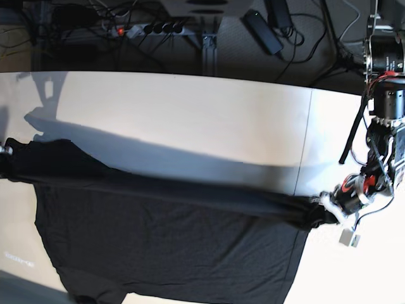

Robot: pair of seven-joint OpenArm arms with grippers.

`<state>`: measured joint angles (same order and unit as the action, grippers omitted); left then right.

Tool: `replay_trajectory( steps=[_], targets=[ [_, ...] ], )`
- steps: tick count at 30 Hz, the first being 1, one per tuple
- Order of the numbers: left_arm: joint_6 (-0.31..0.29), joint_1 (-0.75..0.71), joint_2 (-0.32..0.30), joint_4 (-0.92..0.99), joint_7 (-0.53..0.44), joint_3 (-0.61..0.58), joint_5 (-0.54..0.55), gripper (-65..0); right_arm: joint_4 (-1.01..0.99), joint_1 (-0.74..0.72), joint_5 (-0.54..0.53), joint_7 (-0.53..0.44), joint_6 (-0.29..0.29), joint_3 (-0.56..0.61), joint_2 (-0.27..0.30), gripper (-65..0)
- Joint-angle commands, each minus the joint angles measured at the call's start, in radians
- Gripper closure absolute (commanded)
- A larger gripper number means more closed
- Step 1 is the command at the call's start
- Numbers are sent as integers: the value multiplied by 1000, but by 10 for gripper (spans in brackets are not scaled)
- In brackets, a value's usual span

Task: Fold the T-shirt properly
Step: 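Lift the hem with both grippers and pull it toward the collar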

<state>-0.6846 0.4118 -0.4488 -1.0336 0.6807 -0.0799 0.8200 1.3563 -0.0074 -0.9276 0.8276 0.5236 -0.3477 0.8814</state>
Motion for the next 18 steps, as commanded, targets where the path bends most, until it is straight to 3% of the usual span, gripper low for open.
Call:
replay_trajectory(
  steps=[1,9,18],
  targets=[
    [-14,49,-5,11,-29,7,4,0,-14,-61,8,-32,64,29,34,0],
    [-14,160,26,213,-209,-8,-144,0,-229,-397,118,-80,64,284,-18,0],
    [-14,246,59,307,-383,-127,-313,0,-373,-622,307,-185,63,481,-138,0]
  ],
)
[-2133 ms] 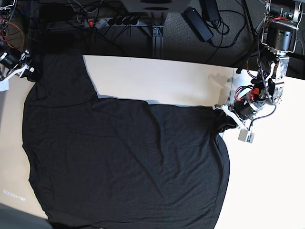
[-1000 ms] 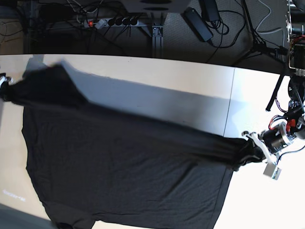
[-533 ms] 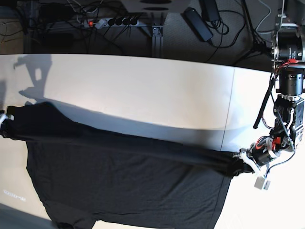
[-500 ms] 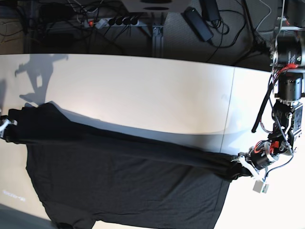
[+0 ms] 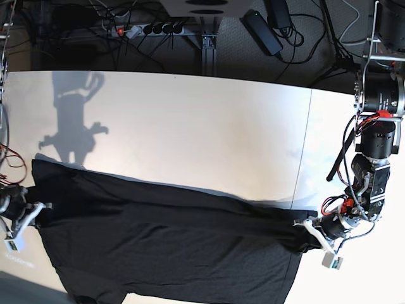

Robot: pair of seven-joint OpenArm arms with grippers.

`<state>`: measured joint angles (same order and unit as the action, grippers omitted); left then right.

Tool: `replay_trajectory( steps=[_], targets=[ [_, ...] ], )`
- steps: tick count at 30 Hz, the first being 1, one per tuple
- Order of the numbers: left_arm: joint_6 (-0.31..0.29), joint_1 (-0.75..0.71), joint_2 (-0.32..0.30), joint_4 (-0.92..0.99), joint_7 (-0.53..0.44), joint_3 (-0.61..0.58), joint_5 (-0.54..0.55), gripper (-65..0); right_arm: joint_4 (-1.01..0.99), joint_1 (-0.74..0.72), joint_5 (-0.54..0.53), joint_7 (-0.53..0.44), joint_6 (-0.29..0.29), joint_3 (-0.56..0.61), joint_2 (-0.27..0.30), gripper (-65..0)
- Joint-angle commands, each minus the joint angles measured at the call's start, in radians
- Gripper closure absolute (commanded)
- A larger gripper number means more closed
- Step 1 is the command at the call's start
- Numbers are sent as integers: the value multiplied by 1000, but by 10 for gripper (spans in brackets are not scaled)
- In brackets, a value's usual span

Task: Fold the T-shirt properly
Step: 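Lift the hem with both grippers and pull it toward the collar, then lay the hem down over the shirt and open both grippers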

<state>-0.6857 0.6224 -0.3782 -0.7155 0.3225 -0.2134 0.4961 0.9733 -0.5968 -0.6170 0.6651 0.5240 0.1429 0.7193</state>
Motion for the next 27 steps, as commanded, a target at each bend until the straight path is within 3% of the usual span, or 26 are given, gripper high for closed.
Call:
replay_trajectory(
  steps=[1,5,6,8,10,11,12,14,15,19,25,27],
  targets=[
    [-12,41,-9,-2,-51,-6,-10,0,0,-46,14,-27,63,4,12,0],
    [-12,48,-2,31,-109,-23,-56,0,-50,-84,82,-51,60,14,-34,0],
    [-12,49,0,38,-110,-23,-55,-31,-64,-90,98,-68,60,14,-42,0],
    [-12,54,6,53,-119,-23,-56,-144,-97,-93,126,-113,59,14,-56,0],
    [-12,60,12,66,-130,-23,-59,-298,-132,-92,154,-177,59,14,-64,0],
    [-12,62,13,68,-132,-23,-64,-368,-147,-93,163,-198,59,14,-68,-55],
    [-12,64,13,68,-132,-23,-68,-415,-159,-93,170,-213,58,14,-69,-181],
    [-12,74,12,68,-132,-23,-67,-426,-173,-93,167,-239,55,14,-68,-399],
    [-12,82,11,68,-132,-23,-67,-426,-173,-93,167,-252,55,14,-68,-448],
    [52,138,9,68,-125,-21,-67,-426,-166,-95,120,-254,55,-24,-68,-445],
    [219,204,2,68,35,-21,-108,-427,-164,-95,97,-248,56,-110,-68,-445],
    [248,198,-6,68,66,-21,-122,-427,-164,-95,97,-246,56,-116,-68,-445]
  ],
)
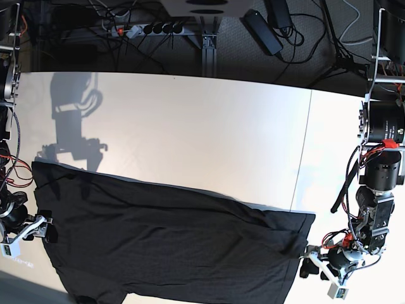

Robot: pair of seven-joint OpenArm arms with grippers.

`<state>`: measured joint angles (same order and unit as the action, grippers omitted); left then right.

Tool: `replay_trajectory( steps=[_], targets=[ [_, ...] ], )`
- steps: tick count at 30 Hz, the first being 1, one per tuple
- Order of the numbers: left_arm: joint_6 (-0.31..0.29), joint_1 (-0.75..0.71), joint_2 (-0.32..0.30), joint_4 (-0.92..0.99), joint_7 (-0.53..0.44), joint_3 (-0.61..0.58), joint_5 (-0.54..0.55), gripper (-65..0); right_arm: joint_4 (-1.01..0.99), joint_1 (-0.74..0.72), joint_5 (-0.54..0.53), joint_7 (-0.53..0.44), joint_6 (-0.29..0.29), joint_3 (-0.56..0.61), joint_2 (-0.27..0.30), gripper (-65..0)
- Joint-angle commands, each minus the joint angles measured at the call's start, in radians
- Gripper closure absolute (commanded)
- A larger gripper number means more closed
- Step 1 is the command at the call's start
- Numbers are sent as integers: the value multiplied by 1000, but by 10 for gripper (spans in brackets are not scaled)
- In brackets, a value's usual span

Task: Fold the T-shirt properly
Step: 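Lay the hem down over the shirt and open both grippers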

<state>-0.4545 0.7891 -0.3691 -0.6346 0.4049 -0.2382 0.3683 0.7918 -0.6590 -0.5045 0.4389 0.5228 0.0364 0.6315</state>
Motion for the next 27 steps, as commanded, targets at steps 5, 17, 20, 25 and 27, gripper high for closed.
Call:
replay_trajectory(
  steps=[5,17,20,25,27],
  targets=[
    [47,9,-12,-13,-75,4,31,-425,18,-32,-24,-21,57,-10,13,-445],
    [47,-18,96,-13,0,4,32,0,-34,-27,79,-13,56,-10,-95,0],
    [48,-34,106,-5,4,4,-6,0,-87,-27,82,-13,56,-10,-103,0],
    [51,-77,115,55,-5,3,-35,0,-198,-18,89,-13,57,-10,-97,0],
    [51,-90,121,87,-14,3,-53,0,-222,-3,90,-12,56,-10,-97,0]
  ],
)
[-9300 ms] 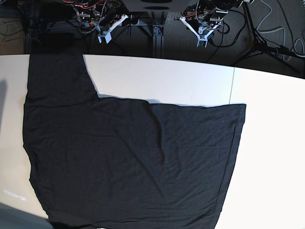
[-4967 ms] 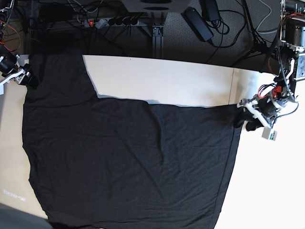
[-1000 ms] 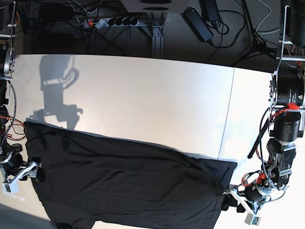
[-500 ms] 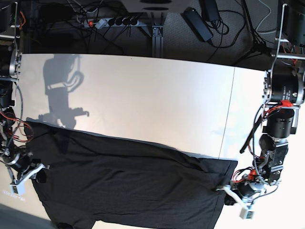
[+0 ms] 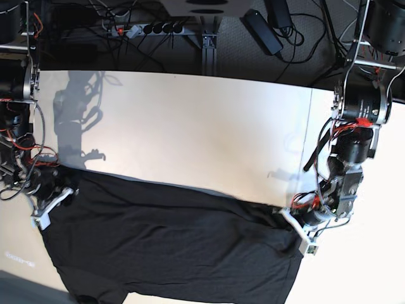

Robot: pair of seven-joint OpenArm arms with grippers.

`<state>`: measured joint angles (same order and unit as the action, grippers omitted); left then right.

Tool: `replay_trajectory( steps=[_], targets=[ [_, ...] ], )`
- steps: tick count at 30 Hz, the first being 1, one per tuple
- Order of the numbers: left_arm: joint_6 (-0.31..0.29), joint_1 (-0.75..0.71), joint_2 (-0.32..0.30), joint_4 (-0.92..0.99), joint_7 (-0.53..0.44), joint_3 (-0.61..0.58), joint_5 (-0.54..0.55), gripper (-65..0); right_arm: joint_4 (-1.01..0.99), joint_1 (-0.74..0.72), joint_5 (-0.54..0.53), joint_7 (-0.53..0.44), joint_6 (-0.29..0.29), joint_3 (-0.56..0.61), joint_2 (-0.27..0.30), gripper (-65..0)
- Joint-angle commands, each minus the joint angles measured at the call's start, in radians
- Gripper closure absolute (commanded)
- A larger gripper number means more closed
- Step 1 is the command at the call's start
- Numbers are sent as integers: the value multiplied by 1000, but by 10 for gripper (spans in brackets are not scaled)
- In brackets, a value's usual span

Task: Fold the T-shirt properly
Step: 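Lay the hem down over the shirt and open both grippers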

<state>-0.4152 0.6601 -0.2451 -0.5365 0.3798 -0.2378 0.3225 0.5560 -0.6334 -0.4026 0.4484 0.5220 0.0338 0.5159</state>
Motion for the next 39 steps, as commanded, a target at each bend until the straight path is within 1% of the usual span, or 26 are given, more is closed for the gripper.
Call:
replay_trajectory(
  steps=[1,7,8,9,10,11,12,14,16,19,23,25,29,31,35,37,39],
  targets=[
    [11,34,0,3,8,2,-17,0,10,-18,-11,-22,57,-7,19,0],
    [8,23,1,47,-29,2,-53,0,10,27,-8,-22,58,-7,19,0],
    [-25,24,-2,47,-32,2,-56,0,10,30,-8,-21,58,-7,19,0],
    [-90,24,-6,45,-31,2,-58,0,11,33,-9,-15,58,-7,21,0],
    [-174,23,-9,43,-24,2,-57,0,11,38,-13,5,58,-7,22,0],
    [-243,19,-13,39,-14,2,-53,0,16,46,-29,29,58,-7,25,0],
    [-280,10,-18,31,-3,2,-44,0,23,57,-52,62,58,-7,29,0],
    [-283,-23,-36,2,18,2,-18,0,49,90,-109,134,58,-7,41,0],
    [-283,-67,-61,-47,18,2,5,0,92,136,-154,178,58,-8,53,0],
    [-283,-146,-91,-150,19,2,10,0,171,218,-186,185,58,-8,78,0],
    [-283,-278,-119,-298,61,3,11,0,280,339,-189,186,58,-8,121,0],
    [-283,-351,-139,-367,66,3,23,0,332,395,-210,189,58,-8,145,0],
    [-283,-520,-197,-533,66,3,74,0,430,505,-266,238,58,-8,193,0],
    [-283,-605,-218,-623,66,5,74,0,475,563,-285,249,58,-8,218,0],
    [-283,-753,-220,-780,71,40,80,0,555,665,-298,249,58,-29,258,0],
    [-283,-809,-220,-835,71,58,82,0,592,716,-311,264,58,-65,268,0],
    [-283,-856,-221,-876,73,77,81,0,620,767,-348,286,58,-118,271,0]
  ],
)
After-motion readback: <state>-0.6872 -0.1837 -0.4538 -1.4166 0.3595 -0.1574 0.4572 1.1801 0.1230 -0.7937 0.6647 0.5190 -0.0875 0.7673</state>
